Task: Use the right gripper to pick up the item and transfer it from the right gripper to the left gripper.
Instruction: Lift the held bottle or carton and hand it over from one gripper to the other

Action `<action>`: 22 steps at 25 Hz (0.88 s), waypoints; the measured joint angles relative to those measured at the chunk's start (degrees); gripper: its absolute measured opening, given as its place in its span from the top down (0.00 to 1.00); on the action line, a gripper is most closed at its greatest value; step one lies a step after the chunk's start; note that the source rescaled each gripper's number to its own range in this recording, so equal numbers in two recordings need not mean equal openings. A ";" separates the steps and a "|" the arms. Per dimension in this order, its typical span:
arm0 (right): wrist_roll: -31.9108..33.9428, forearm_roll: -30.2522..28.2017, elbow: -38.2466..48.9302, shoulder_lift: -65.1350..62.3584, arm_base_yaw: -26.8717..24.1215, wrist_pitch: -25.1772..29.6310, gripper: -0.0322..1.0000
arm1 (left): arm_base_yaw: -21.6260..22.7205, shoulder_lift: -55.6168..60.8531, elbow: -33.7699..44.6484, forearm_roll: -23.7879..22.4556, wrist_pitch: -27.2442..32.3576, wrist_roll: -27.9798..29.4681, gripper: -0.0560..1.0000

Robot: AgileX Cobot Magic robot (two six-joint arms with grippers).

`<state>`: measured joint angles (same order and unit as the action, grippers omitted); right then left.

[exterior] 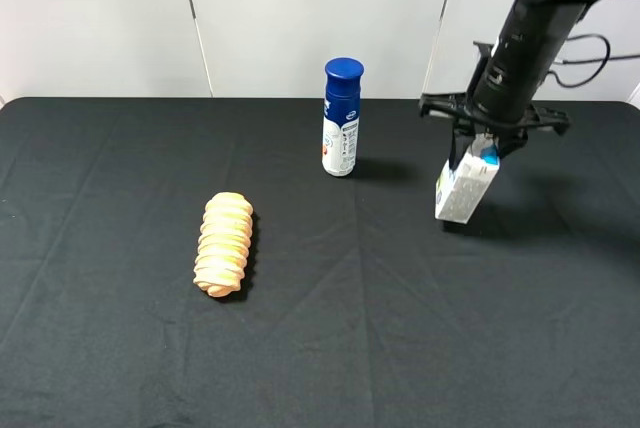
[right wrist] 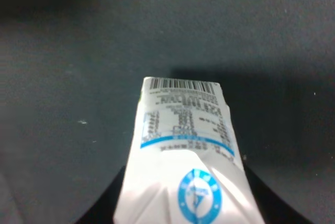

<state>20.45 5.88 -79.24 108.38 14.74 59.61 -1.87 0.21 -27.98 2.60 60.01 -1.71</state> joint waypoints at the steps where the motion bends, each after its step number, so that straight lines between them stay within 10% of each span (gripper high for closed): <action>1: -0.63 0.40 -1.16 0.02 0.00 1.08 0.92 | 0.00 0.00 0.00 0.00 0.00 0.00 0.06; 22: -12.27 2.35 -5.11 -13.74 0.00 9.78 0.92 | 0.00 0.00 0.00 0.00 0.06 0.00 0.06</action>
<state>8.18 8.23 -84.35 94.65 14.74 69.38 -1.87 0.21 -27.98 2.60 60.07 -1.71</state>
